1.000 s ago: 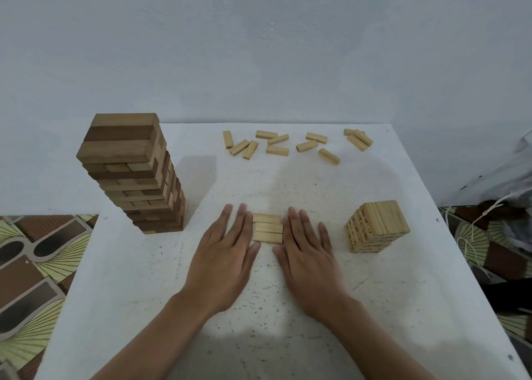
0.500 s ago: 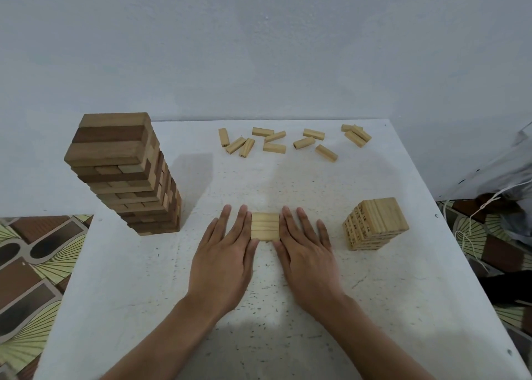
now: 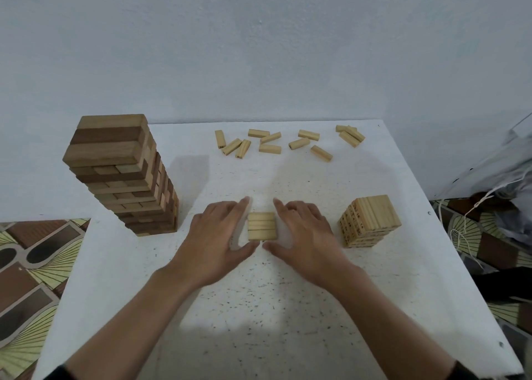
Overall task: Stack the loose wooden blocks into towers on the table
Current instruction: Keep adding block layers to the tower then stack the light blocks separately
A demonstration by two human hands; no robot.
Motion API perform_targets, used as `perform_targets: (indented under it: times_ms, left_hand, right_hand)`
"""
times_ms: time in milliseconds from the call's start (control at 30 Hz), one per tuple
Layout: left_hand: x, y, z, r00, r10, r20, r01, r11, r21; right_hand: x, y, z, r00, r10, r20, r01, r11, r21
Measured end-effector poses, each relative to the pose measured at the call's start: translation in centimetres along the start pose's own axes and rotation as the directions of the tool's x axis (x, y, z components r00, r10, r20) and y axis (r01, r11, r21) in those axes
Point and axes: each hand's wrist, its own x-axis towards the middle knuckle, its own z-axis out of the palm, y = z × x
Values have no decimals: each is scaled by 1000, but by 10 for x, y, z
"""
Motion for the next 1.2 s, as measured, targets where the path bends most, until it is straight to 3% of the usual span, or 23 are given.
perform_targets:
  times_ms: [100,567,833,1000,1200]
  left_hand:
    - [11,0,-5,997,21,76,-28,995,95]
    - [13,-3,-1,999,16,49,-20,996,86]
    - [9,-4,-11,988,152,41,-155,984,83]
    - [3,7,-40,975,190,-119,-204,972,-114]
    - [12,43,-67,937,230,-263,-279,946,-163]
  right_hand:
    - [11,-2,-8,998,6,64,-2,998,-61]
    - [17,2,-7,995,2,100,8,995,-99]
    - [13,-3,-14,986,-118,119,139,973,-185]
    - [-1,-16,-48,977,-210,-27,209,977,-42]
    - [-14,-6,-101,958,-261,-121,261,965,-14]
